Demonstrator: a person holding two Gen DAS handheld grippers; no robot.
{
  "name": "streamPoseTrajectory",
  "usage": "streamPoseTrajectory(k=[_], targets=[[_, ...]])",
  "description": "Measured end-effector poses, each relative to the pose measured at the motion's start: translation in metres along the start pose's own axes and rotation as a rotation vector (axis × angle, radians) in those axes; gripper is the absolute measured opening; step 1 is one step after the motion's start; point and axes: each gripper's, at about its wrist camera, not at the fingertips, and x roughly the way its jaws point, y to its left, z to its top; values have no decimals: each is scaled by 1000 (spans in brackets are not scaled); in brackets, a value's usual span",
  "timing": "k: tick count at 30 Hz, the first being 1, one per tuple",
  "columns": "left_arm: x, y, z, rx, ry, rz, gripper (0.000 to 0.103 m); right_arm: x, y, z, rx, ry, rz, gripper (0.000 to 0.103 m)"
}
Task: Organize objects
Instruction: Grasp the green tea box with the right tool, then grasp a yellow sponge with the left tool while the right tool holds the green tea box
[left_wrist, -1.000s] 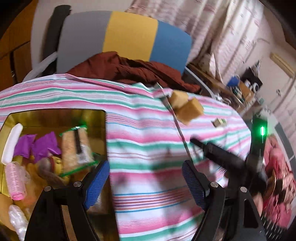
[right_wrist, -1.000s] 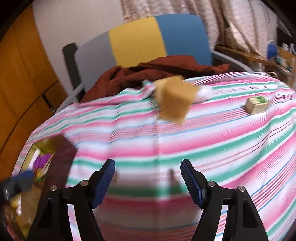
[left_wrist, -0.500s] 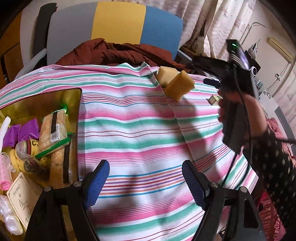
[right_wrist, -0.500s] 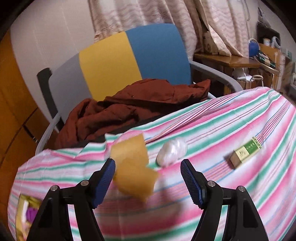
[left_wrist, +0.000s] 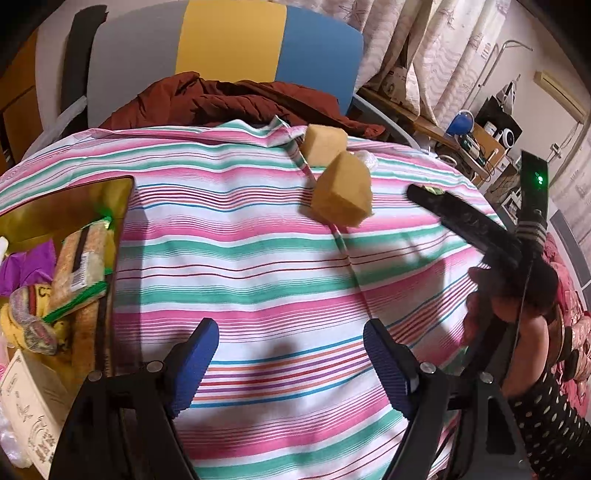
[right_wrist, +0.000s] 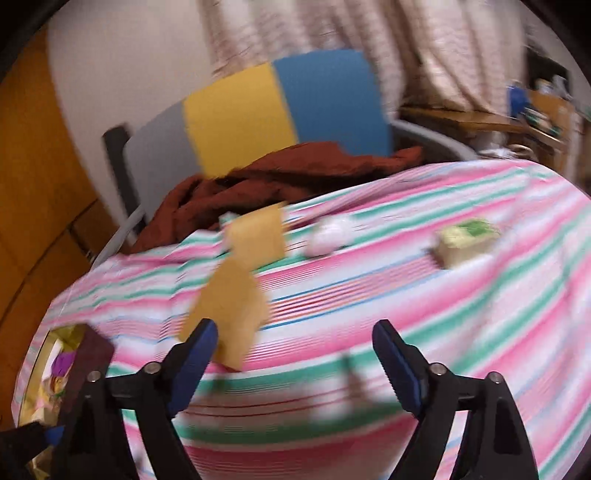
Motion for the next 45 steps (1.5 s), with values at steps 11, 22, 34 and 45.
streamPoseTrajectory(k=[11, 22, 34, 45], targets=[[22, -18, 7, 58, 33, 47, 82, 46, -119, 62, 225, -8, -261, 93], [46, -44, 48, 172, 4, 118, 82, 93, -149, 85, 298, 61, -289, 60], [110, -71, 106, 283, -33, 139, 87, 65, -112, 45, 115, 70, -218, 34], [96, -87, 111, 176, -90, 11, 88, 70, -101, 38, 74, 61, -257, 33]])
